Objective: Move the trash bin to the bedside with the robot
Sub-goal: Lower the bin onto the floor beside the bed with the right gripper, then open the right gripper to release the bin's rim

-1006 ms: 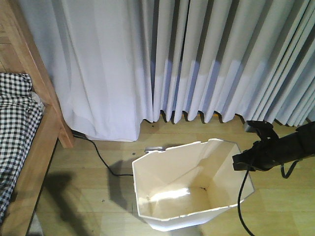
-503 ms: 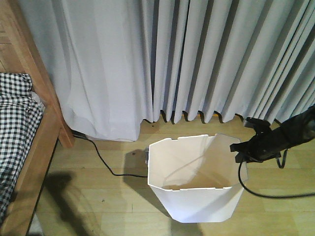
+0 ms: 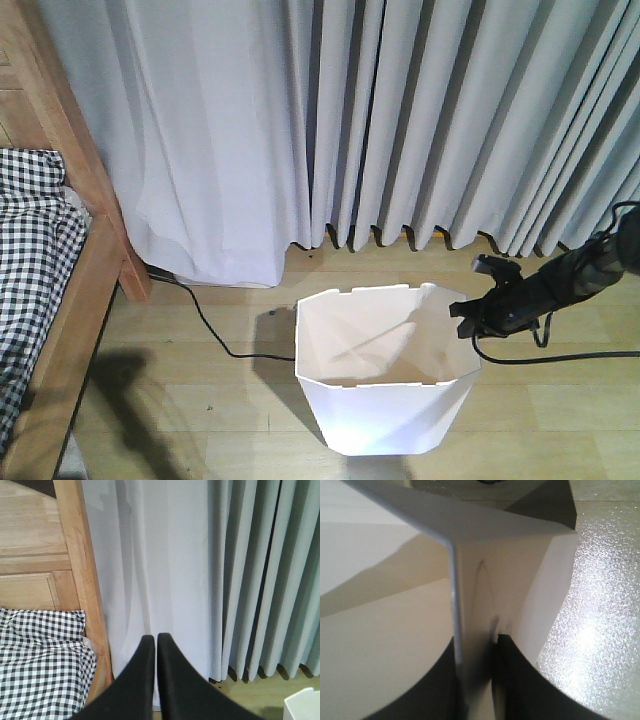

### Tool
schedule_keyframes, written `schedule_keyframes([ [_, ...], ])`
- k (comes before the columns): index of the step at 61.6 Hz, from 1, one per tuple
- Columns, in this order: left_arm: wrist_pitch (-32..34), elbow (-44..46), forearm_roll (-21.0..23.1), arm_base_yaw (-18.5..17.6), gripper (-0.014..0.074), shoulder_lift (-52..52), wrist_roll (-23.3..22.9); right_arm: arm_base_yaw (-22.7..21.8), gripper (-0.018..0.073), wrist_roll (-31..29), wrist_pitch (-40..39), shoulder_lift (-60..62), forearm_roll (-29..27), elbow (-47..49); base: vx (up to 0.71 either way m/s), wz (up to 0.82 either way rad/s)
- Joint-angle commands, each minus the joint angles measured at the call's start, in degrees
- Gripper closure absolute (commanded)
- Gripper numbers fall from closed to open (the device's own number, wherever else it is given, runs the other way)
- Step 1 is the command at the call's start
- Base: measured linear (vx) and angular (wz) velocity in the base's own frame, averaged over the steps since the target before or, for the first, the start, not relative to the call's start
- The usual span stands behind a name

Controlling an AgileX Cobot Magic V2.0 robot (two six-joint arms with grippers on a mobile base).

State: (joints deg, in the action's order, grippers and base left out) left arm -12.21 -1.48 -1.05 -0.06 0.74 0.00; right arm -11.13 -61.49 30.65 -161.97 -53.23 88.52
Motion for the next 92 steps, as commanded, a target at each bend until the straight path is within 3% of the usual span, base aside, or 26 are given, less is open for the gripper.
schedule_keyframes([
  [1,3.92,-1.08,0.23,-0.13,0.0603,0.82,0.00,-0.16,0.0548,0.62,7.72,2.21,-2.69,4.05,0.00,0.00],
  [38,3.92,-1.08,0.23,-0.13,0.0603,0.82,0.00,-0.16,0.0533,0.52,12.66,-12.76,-3.40,20.14,0.00,0.00],
  [71,3.92,-1.08,0.23,-0.13,0.0603,0.82,0.00,-0.16,0.0496,0.08,10.59,-15.19,-3.37,21.86,0.00,0.00],
  [92,3.92,-1.08,0.23,-0.13,0.0603,0.82,0.00,-0.16,0.0384,0.08,10.77,-15.19,-2.87,21.86,0.00,0.00],
])
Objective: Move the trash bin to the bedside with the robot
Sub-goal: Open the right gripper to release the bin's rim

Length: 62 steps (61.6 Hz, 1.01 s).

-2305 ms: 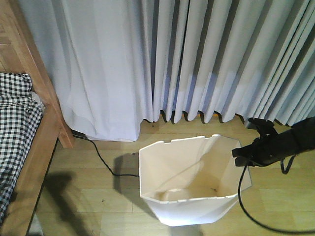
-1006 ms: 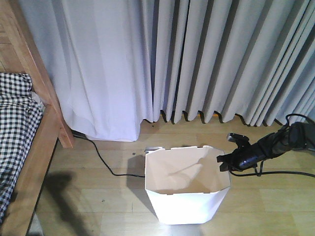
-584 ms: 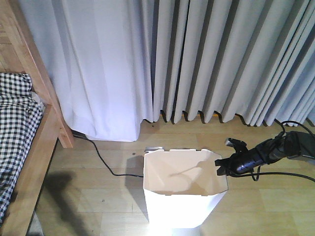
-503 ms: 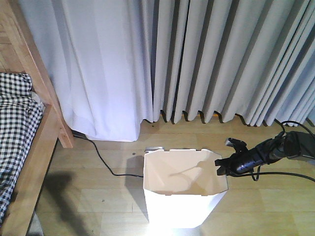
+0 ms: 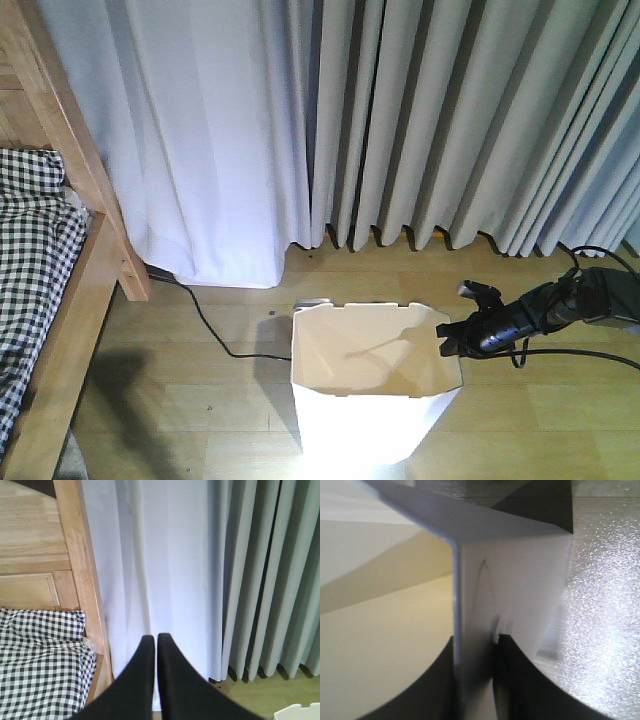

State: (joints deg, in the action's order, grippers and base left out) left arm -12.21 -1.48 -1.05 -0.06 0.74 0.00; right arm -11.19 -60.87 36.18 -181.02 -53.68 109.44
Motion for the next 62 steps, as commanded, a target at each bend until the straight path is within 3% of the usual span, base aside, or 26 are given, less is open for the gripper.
schedule_keyframes([
  [1,3.92,-1.08,0.23,-0.13,0.0603,0.82,0.00,-0.11,0.0376,-0.54,5.24,3.87,-2.34,0.94,0.00,0.00],
  [27,3.92,-1.08,0.23,-0.13,0.0603,0.82,0.00,-0.11,0.0055,-2.70,3.20,3.87,-1.61,0.94,0.00,0.00],
  [42,3.92,-1.08,0.23,-0.13,0.0603,0.82,0.00,-0.11,0.0052,-4.33,0.95,3.87,-1.72,0.94,0.00,0.00],
  [54,3.92,-1.08,0.23,-0.13,0.0603,0.82,0.00,-0.11,0.0052,-4.80,4.25,5.49,1.06,0.87,0.00,0.00],
  [62,3.92,-1.08,0.23,-0.13,0.0603,0.82,0.00,-0.11,0.0052,-4.39,-0.06,9.62,1.11,-3.78,0.00,0.00],
])
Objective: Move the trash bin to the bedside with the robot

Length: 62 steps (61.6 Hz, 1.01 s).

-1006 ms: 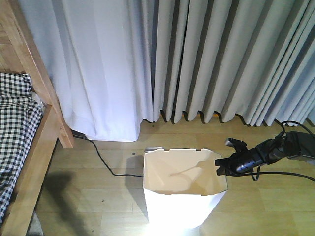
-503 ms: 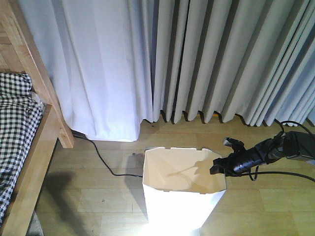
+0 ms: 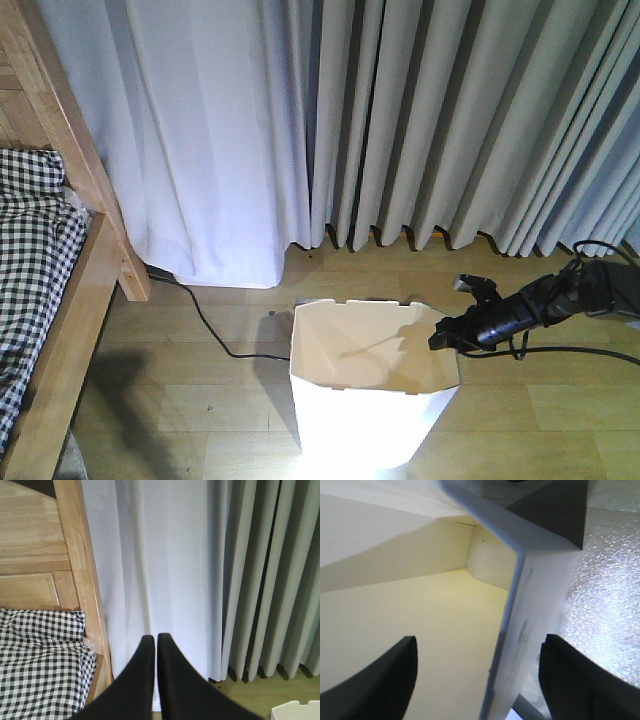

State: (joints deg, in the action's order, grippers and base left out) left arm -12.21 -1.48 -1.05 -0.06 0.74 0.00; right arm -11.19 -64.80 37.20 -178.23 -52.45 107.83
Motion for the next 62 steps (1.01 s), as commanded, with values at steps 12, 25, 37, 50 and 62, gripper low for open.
schedule_keyframes([
  [12,3.92,-1.08,0.23,-0.13,0.0603,0.82,0.00,-0.11,0.0052,-3.33,-11.93,17.66,-0.96,-16.54,0.00,0.00],
  [25,3.92,-1.08,0.23,-0.13,0.0603,0.82,0.00,-0.11,0.0052,-8.07,-18.98,31.98,-1.44,-31.79,0.00,0.00],
  [37,3.92,-1.08,0.23,-0.13,0.0603,0.82,0.00,-0.11,0.0052,-8.22,-21.94,47.32,-1.25,-42.53,0.00,0.00],
  [50,3.92,-1.08,0.23,-0.13,0.0603,0.82,0.00,-0.11,0.0052,-8.33,-22.41,65.99,-1.17,-51.33,0.00,0.00],
  [62,3.92,-1.08,0.23,-0.13,0.0603,0.82,0.00,-0.11,0.0052,-8.12,-22.65,84.43,-1.18,-56.98,0.00,0.00],
])
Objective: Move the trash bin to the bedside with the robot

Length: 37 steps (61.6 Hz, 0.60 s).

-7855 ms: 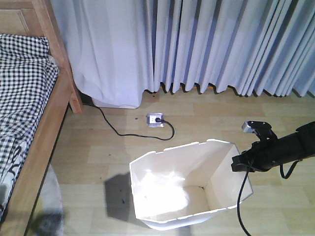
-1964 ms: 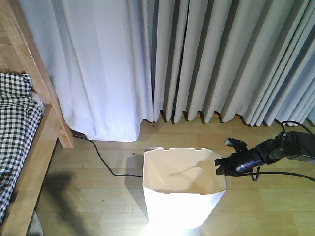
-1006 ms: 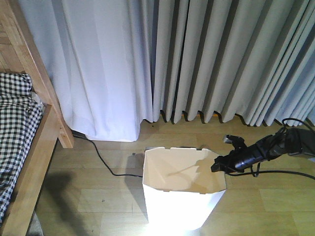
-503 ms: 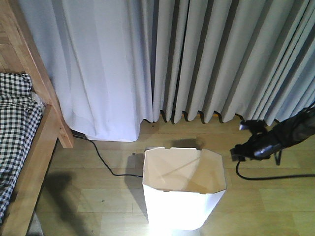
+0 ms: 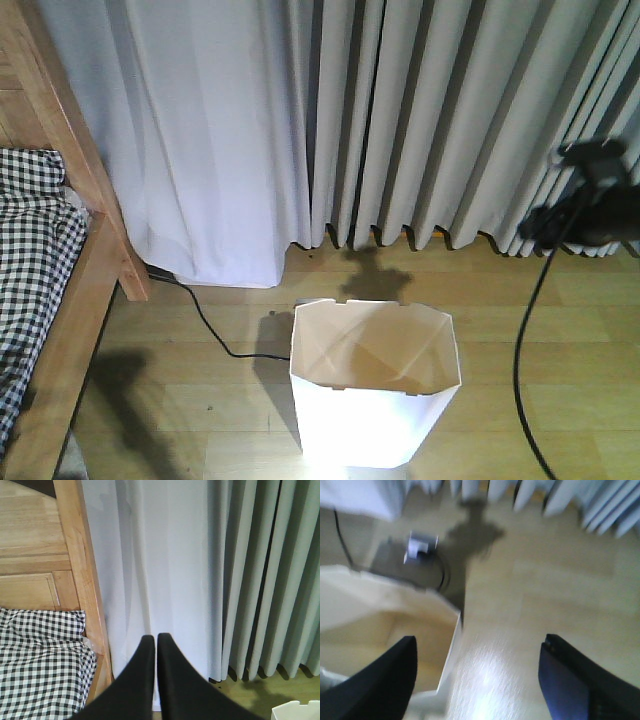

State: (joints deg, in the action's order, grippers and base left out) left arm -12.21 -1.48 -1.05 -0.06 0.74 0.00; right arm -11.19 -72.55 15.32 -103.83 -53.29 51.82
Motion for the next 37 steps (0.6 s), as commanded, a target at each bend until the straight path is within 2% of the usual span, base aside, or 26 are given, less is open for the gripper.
schedule_keyframes([
  [1,3.92,-1.08,0.23,-0.13,0.0603,0.82,0.00,-0.11,0.0052,-0.36,-0.77,11.23,-0.47,-1.52,0.00,0.00],
  [19,3.92,-1.08,0.23,-0.13,0.0603,0.82,0.00,-0.11,0.0052,3.32,-0.99,36.83,-0.91,-9.43,0.00,0.00],
  [28,3.92,-1.08,0.23,-0.13,0.0603,0.82,0.00,-0.11,0.0052,8.89,-1.49,47.75,-1.72,-14.54,0.00,0.00],
  [37,3.92,-1.08,0.23,-0.13,0.0603,0.82,0.00,-0.11,0.0052,9.45,-2.07,57.43,-2.36,-19.68,0.00,0.00],
])
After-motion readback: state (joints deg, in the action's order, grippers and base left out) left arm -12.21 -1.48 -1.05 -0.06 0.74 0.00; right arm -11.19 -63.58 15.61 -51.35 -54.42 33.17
